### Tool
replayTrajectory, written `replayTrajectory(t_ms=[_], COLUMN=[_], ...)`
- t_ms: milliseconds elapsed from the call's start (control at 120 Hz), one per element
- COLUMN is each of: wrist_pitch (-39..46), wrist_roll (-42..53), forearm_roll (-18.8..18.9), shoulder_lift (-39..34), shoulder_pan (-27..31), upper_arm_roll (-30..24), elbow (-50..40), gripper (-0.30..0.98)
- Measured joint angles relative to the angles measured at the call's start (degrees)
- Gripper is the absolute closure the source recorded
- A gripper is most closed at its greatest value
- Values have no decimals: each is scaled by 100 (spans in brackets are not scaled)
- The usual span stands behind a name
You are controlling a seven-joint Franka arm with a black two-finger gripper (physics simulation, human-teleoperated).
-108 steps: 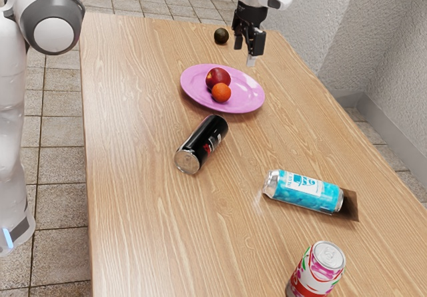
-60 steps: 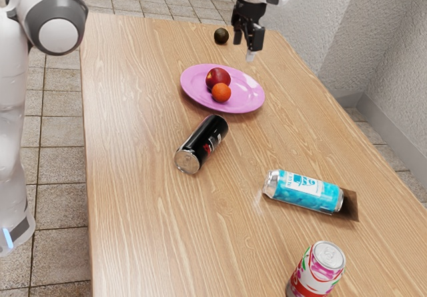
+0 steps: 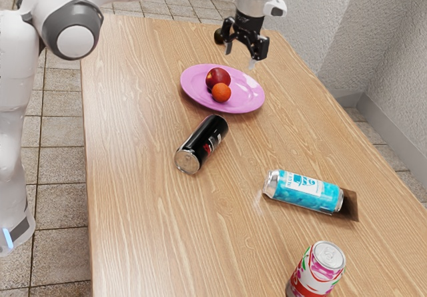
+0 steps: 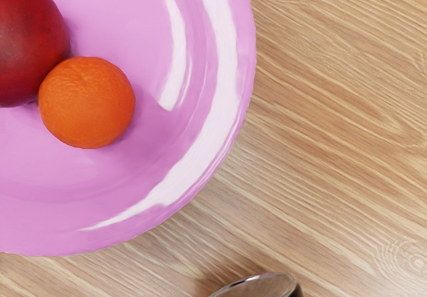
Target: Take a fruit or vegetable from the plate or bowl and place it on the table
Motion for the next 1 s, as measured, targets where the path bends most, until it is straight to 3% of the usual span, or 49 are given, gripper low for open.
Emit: replayTrajectory(t_ms=[300, 533, 708, 1000], wrist_pitch=[429, 926, 708, 440], wrist_roll=[-1327, -1995, -2348, -2750], forearm_roll=[-49, -484, -999, -1240], shoulder_lift=[455, 1996, 3589, 3394], shoulder_pan=[127, 668, 1193, 950], upper_arm_roll=[311, 317, 306, 688], elbow=[165, 1394, 3430, 3069], gripper=[0, 0, 0, 0])
